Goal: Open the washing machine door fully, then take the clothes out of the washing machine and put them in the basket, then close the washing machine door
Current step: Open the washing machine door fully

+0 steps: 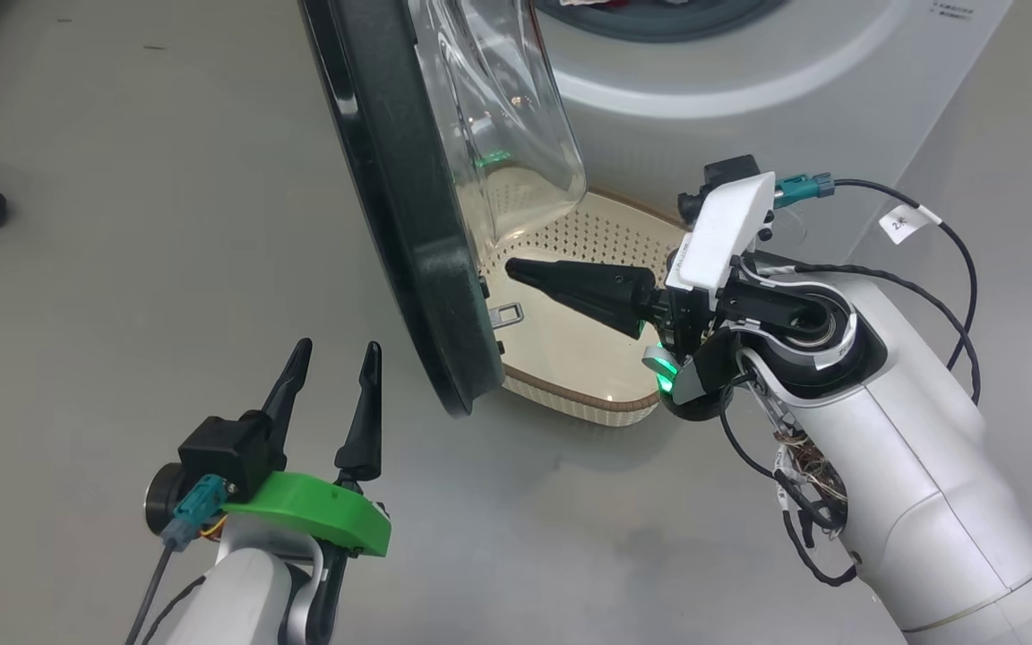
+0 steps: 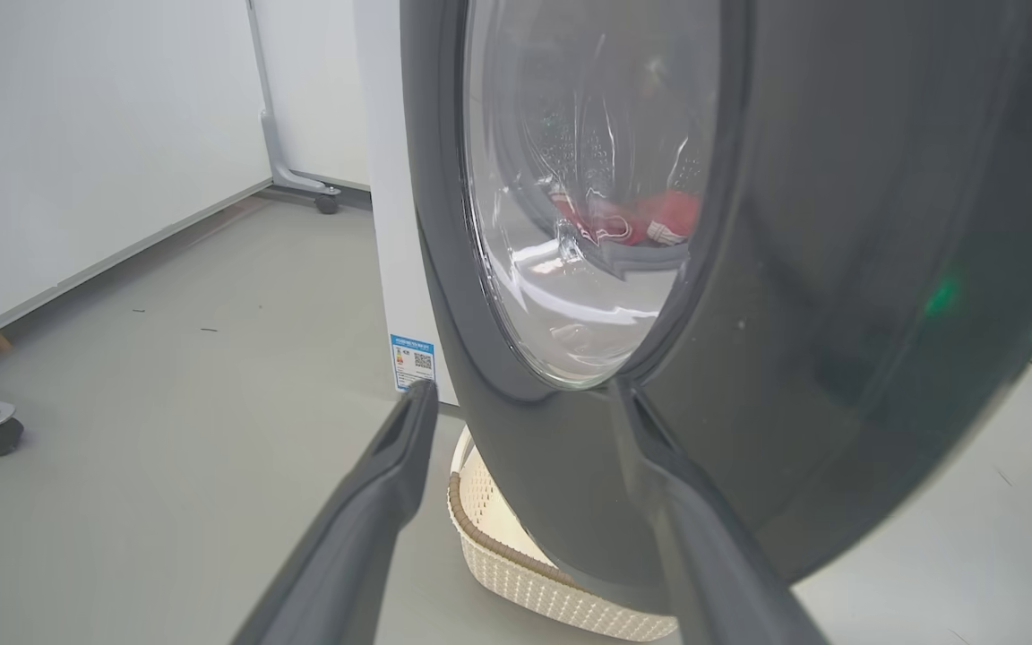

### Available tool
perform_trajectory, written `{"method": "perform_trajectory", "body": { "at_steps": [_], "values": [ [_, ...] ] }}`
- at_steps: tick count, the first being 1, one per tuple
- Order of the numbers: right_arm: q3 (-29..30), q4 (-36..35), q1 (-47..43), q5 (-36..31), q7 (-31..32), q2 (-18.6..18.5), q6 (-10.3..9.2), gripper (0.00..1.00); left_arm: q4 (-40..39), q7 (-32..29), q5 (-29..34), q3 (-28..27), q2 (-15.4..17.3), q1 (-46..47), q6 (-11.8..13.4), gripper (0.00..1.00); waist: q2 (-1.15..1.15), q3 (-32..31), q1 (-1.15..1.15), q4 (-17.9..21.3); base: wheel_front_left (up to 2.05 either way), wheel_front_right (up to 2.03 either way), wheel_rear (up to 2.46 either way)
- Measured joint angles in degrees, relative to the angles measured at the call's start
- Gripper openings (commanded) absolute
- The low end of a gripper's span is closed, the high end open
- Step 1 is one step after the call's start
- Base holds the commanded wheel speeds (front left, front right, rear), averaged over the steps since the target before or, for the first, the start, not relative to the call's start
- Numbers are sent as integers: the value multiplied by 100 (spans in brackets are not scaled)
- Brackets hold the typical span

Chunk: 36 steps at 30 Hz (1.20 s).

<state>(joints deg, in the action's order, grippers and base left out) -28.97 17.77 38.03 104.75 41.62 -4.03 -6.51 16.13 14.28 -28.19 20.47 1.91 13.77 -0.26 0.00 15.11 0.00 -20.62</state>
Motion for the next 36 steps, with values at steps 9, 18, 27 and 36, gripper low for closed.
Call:
{"method": "perform_trajectory", "body": {
  "at_steps": [9, 18, 27, 36],
  "values": [
    [99, -75, -318, -835, -679, -361, 566, 0, 14, 0, 219, -332, 0, -106, 5, 100, 0, -231, 0, 345, 0, 0, 0],
    [77, -200, -719, -2479, -1860, -1185, 1245, 0, 43, 0, 283, -711, 11, -319, 49, 100, 0, -512, 0, 761, 0, 0, 0],
    [-129, -408, -1126, -4345, -3368, -1840, 1292, 0, 34, 0, 332, -1023, 77, -518, 49, 100, 0, -817, 0, 1160, 0, 0, 0],
    [-62, -443, -1751, -5213, -4607, -1991, 1193, 0, 18, 0, 469, -1181, 78, -700, 47, 100, 0, -1061, 0, 1450, 0, 0, 0]
  ]
}}
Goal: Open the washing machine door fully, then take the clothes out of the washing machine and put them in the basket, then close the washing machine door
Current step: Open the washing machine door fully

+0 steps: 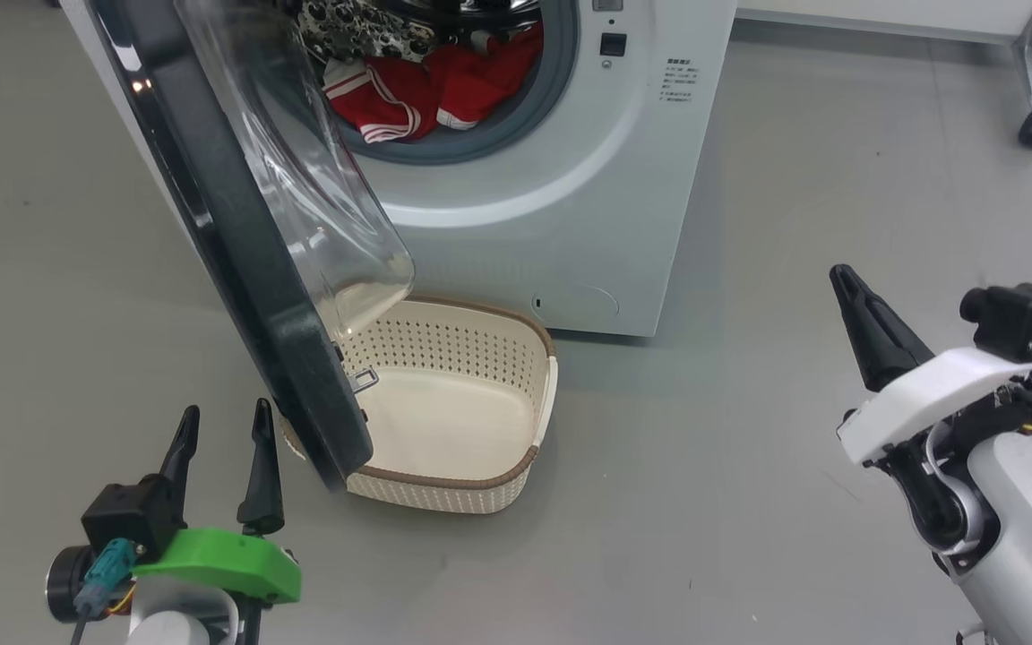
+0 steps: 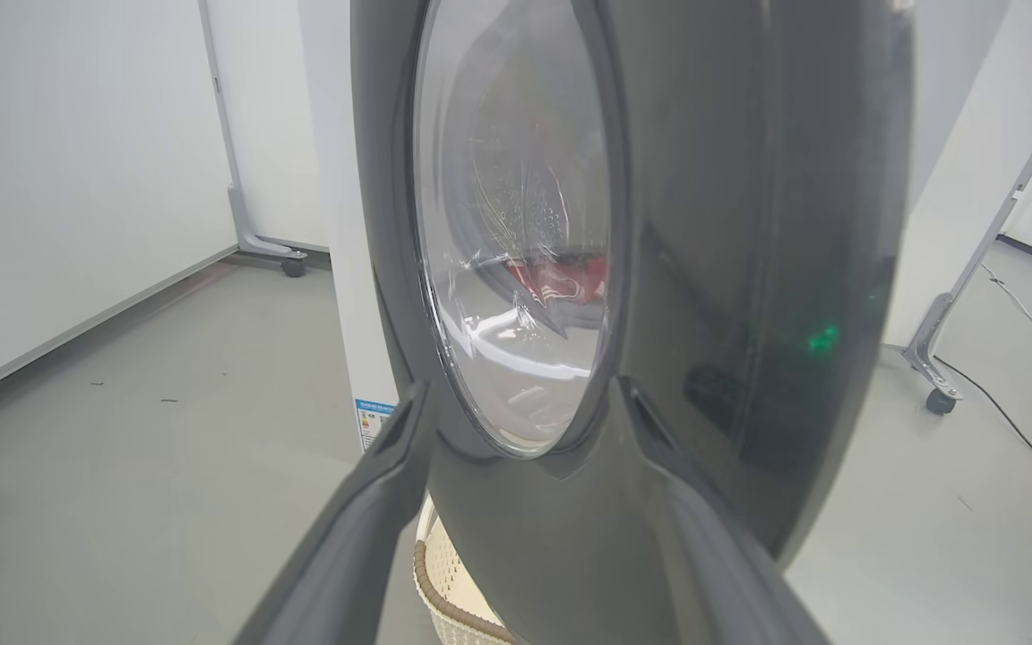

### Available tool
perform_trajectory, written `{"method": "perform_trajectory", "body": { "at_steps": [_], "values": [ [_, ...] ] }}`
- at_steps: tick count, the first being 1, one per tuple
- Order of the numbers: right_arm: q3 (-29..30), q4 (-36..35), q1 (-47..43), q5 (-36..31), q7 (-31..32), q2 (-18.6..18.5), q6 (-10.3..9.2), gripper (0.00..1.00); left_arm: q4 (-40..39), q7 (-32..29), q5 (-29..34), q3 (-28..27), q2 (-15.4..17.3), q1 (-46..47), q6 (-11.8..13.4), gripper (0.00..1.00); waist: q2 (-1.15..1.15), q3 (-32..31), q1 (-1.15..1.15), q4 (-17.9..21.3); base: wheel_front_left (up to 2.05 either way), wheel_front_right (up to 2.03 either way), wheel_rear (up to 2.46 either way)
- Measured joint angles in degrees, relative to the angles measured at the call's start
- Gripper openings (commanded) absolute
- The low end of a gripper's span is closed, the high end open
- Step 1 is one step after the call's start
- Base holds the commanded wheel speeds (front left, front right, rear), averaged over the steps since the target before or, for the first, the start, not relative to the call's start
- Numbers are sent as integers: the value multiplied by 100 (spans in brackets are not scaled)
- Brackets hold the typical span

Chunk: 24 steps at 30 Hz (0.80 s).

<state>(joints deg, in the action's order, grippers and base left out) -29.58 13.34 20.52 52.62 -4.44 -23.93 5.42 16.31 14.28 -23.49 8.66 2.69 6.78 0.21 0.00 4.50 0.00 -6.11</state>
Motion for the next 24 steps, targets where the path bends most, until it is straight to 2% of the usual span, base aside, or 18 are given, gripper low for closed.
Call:
{"method": "perform_trajectory", "body": {
  "at_steps": [9, 14, 15, 16, 17, 20, 24],
  "values": [
    [30, 3, -678, -423, -916, 32, -377, 0, -29, 0, 67, -145, 0, -215, -4, 100, 0, -202, 0, 253, 0, 0, 0],
    [90, 4, -1001, -656, -954, 37, -670, 0, -42, 0, 99, -146, 0, -238, -55, 100, 0, -241, 0, 334, 0, 0, 0],
    [103, 4, -1050, -721, -956, 35, -731, 11, -42, 0, 99, -156, -1, -238, -55, 100, 0, -242, 0, 341, 0, 0, 0],
    [109, 4, -1084, -789, -957, 36, -775, 52, -43, 0, 99, -170, -1, -238, -59, 100, 0, -243, 0, 347, 0, 0, 0],
    [112, -1, -1111, -854, -957, 37, -814, 98, -45, 0, 99, -183, -1, -239, -60, 100, 0, -244, 0, 354, 0, 0, 0],
    [134, -9, -1192, -1016, -958, 59, -913, 100, -45, 0, 104, -220, 0, -244, -62, 100, 0, -249, 0, 374, 0, 0, 0],
    [164, -59, -1297, -1134, -958, 110, -927, 100, -43, 0, 153, -238, -1, -274, -111, 100, 0, -268, 0, 395, 0, 0, 0]
  ]
}}
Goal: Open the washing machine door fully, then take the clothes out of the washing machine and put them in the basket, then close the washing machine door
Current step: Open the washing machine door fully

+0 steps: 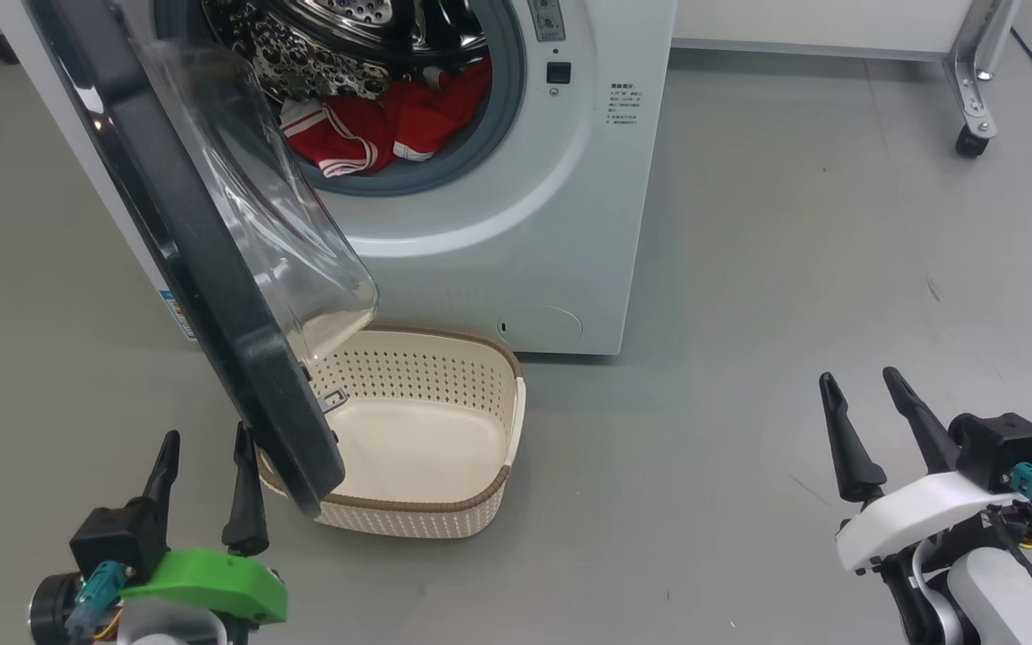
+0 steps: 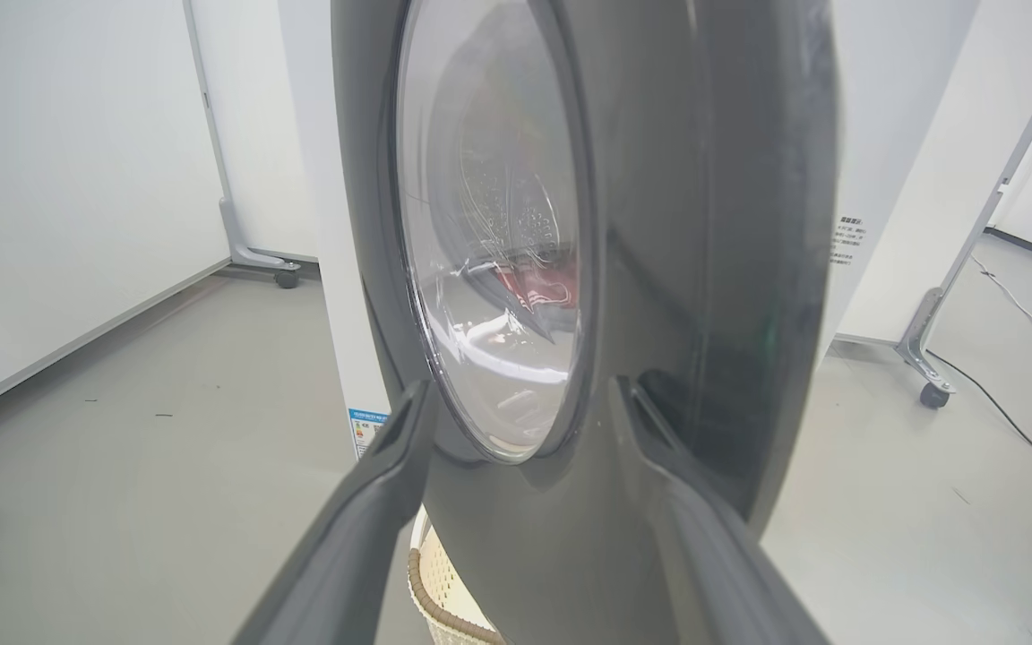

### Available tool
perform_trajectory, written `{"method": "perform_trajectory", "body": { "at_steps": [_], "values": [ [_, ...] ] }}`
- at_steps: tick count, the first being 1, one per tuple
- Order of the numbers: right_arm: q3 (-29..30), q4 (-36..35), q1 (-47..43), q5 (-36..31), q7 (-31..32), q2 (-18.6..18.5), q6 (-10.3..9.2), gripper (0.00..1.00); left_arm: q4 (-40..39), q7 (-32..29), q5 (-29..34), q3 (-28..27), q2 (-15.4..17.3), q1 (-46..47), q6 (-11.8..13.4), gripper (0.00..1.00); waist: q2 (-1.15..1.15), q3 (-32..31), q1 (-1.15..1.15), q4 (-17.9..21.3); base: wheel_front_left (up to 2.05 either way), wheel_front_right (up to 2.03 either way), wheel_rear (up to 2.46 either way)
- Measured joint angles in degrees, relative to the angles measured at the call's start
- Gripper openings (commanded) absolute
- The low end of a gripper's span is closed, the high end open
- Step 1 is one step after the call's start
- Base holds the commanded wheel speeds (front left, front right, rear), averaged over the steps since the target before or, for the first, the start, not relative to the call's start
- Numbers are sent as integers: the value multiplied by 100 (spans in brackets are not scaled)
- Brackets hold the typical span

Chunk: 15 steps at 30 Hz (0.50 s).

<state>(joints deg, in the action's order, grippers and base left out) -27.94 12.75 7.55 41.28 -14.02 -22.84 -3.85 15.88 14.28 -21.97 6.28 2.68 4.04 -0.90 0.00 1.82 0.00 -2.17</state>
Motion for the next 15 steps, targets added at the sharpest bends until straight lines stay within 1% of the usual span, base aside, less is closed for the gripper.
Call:
{"method": "perform_trajectory", "body": {
  "at_steps": [1, 10, 15],
  "values": [
    [14, -16, -19, -2, 0, 31, -36, 100, 1, 0, 0, -3, -1, -10, -1, 100, 0, -6, 0, 3, 0, 0, 0],
    [347, -330, -114, -221, 0, 222, -43, 100, -1, 0, 32, -40, -4, -55, -69, 100, 0, -41, 0, 2, 0, 0, 0],
    [413, -422, -235, -316, 0, 322, -43, 100, 1, 0, 38, -51, -8, -57, -80, 100, 0, -51, 0, -6, 0, 0, 0]
  ]
}}
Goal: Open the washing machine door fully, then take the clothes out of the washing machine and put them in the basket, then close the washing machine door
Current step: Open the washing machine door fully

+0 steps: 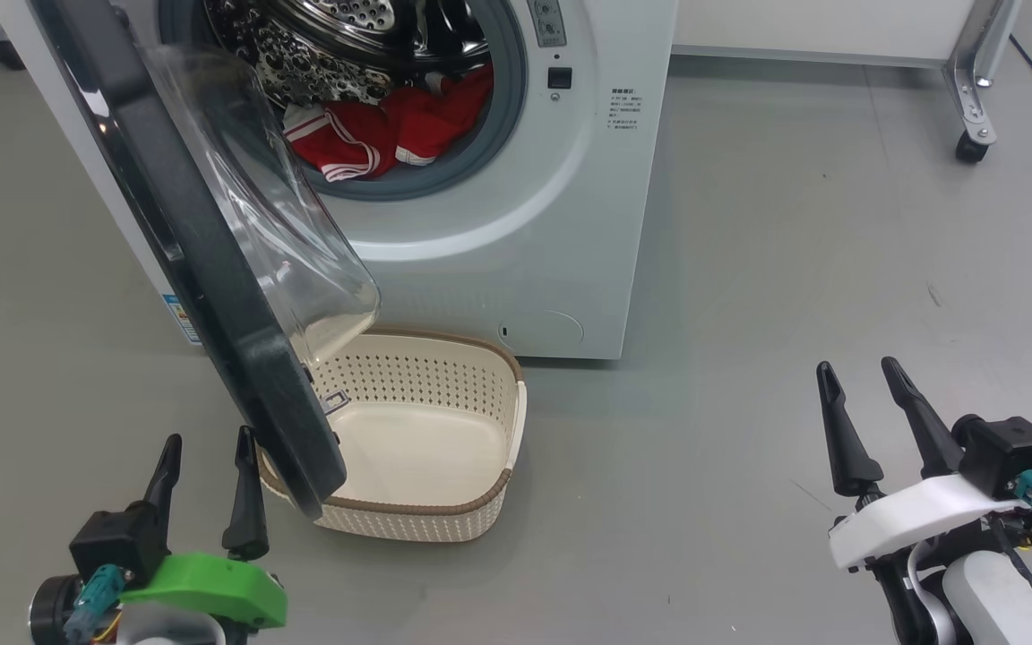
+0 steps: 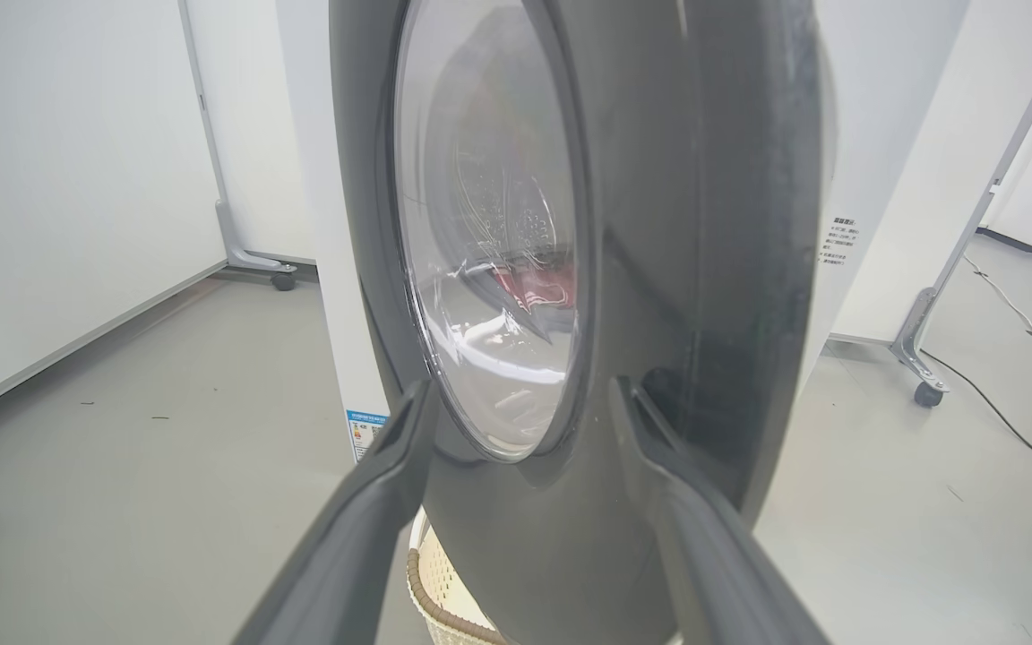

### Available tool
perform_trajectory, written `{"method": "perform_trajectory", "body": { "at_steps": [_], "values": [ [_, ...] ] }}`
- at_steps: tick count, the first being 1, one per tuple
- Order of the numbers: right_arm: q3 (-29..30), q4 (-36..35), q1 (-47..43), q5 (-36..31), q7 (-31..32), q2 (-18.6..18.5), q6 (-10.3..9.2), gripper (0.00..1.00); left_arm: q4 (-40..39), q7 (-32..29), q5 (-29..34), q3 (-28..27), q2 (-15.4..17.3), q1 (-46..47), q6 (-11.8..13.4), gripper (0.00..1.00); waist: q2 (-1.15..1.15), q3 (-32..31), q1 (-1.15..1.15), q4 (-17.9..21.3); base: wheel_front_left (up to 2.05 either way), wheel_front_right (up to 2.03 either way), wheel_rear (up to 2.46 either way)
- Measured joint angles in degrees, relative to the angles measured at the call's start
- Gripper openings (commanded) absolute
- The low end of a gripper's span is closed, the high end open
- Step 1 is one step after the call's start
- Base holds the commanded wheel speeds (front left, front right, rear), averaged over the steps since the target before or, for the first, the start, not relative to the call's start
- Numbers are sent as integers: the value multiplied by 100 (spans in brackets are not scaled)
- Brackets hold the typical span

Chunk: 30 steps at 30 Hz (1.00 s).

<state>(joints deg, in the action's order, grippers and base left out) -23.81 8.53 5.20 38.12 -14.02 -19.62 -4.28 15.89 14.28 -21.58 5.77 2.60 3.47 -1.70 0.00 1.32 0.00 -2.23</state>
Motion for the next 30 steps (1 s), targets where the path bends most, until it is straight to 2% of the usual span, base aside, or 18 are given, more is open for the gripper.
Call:
{"method": "perform_trajectory", "body": {
  "at_steps": [30],
  "values": [
    [363, -200, -353, -380, 0, 269, 68, 100, 22, 0, 11, -15, -13, -64, -71, 100, 0, -132, 0, -53, 0, 0, 0]
  ]
}}
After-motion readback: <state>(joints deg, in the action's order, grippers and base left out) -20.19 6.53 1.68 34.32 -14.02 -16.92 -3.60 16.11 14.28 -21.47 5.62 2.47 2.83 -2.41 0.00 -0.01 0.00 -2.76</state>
